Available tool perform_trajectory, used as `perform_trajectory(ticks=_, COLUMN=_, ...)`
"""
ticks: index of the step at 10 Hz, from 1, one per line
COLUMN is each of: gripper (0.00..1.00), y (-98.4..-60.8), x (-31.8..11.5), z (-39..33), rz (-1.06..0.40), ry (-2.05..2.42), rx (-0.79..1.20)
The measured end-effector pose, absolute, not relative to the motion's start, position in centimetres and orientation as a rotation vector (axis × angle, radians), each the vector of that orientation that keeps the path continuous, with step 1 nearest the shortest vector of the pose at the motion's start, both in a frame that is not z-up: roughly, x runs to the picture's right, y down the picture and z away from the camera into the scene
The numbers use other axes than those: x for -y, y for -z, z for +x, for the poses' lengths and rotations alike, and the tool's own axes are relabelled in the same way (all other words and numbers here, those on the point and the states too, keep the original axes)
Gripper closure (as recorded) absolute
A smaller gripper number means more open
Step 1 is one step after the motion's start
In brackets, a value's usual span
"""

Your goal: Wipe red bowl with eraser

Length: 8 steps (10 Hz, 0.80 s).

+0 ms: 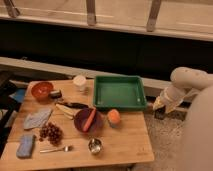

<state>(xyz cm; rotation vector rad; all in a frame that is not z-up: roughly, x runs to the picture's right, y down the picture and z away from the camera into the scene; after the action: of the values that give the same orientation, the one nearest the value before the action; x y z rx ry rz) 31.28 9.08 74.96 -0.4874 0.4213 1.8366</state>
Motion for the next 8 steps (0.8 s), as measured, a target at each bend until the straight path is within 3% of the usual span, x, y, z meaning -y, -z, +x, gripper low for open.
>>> perform_trajectory(ticks=5, gripper=1.0, y=-74.5, x=-2.0, z=23.6, rz=-0.473, ry=-1.731, rx=-0.223)
perform_trajectory(ticks=8, gripper=1.0, y=-74.4, x=-1.2, z=22.2, rz=-0.479, ry=-1.709, rx=-0.199)
